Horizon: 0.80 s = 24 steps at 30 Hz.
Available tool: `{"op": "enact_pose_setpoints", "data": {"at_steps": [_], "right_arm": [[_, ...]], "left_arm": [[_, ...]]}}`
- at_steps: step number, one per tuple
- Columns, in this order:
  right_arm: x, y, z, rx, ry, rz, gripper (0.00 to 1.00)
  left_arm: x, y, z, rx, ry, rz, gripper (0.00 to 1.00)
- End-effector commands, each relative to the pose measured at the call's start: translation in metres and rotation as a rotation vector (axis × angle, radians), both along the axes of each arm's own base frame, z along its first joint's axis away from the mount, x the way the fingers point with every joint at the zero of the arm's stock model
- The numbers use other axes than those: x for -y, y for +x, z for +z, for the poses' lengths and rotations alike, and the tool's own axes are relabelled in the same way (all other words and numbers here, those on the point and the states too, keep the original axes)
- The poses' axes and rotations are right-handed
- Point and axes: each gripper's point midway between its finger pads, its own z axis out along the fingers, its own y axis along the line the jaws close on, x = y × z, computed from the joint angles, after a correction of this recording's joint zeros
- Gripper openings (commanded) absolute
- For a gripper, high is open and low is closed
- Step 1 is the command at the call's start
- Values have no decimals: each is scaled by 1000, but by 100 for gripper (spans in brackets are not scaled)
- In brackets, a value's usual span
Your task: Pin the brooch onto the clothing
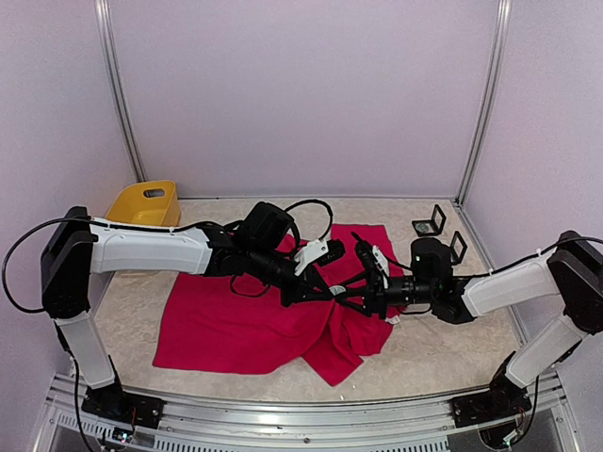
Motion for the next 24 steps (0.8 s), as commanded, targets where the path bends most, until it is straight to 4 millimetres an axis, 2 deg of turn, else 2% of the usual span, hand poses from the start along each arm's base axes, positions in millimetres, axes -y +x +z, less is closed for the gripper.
{"op": "enact_pose_setpoints", "data": {"at_steps": [1,20,24], "right_arm": [[-1,20,16,4,28,-89,37],[-1,39,6,-36,-35,-168,40],[1,42,4,-45,-40,-189,37]], "left_arm": [[6,-11,0,-17,-1,-49,0],[9,-18,-3,2,13,-77,0],[9,-19,-4,1,15,-79,0]]}}
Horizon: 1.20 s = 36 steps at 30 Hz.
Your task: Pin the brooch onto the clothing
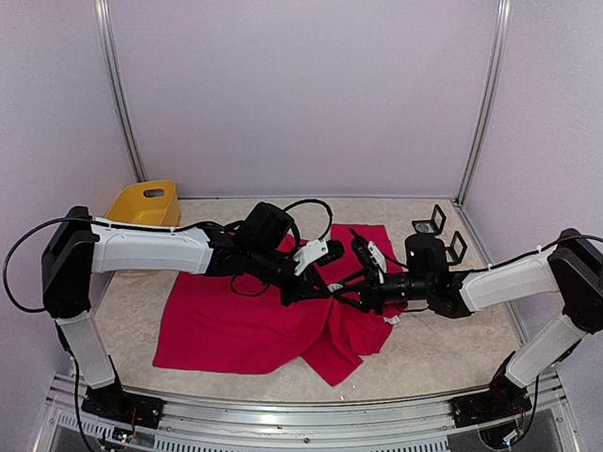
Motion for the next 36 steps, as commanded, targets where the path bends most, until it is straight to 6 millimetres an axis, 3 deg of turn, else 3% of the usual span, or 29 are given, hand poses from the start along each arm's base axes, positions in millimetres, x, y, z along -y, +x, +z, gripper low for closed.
{"op": "enact_pose_setpoints", "data": {"at_steps": [1,12,18,25,36], "right_arm": [[3,28,9,38,-4,-121,36],[5,39,1,2,-56,-173,38],[14,44,-2,-18,-52,-217,27],[19,42,1,-21,-34,-220,24],[22,11,15,49,-4,-82,47]], "left_arm": [[11,-27,2,-41,-12,-104,0],[11,-29,3,-37,-14,-109,0],[10,-28,2,-36,-11,-105,0],[9,-26,1,-32,-7,-98,0],[2,-8,-5,44,22,-13,0]]}}
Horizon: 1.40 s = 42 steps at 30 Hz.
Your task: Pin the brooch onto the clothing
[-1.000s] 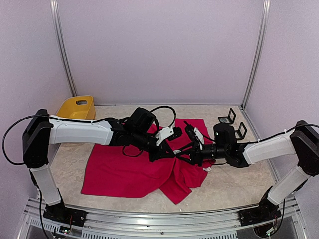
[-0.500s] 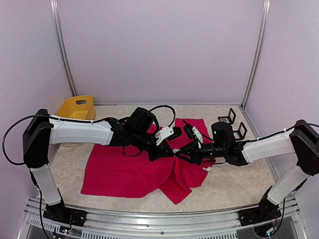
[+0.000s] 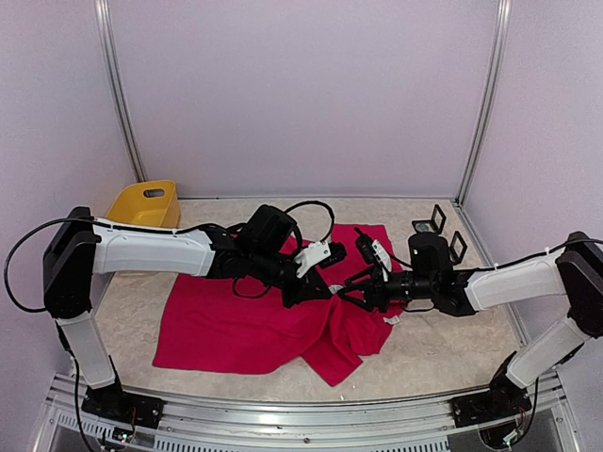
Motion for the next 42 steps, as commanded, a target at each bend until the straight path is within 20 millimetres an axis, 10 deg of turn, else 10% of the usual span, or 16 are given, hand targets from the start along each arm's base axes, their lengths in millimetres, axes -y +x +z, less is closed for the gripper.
{"op": "enact_pose_setpoints", "data": {"at_steps": [1,13,20,30,35,39,42], "right_arm": [[12,4,22,98,35,-16,48],[60,42,0,50,-124,-330,47],[84,57,-33,-48,-200,-483,44],[118,89,-123,-366,-408,-659,13],[129,116,-140,-403,-475,-712,12],[133,157,-137,-373,-503,-733,12],[134,197,-133,-339,-521,-736,12]], "left_arm": [[0,-11,-1,23,8,-29,0],[-4,-9,-53,593,374,-60,4],[-3,-52,-45,536,391,-226,54],[-9,-86,-12,252,307,-223,63],[-47,-15,3,121,158,169,59],[-131,76,-42,-60,189,694,49],[-186,107,-74,-103,250,936,48]]}}
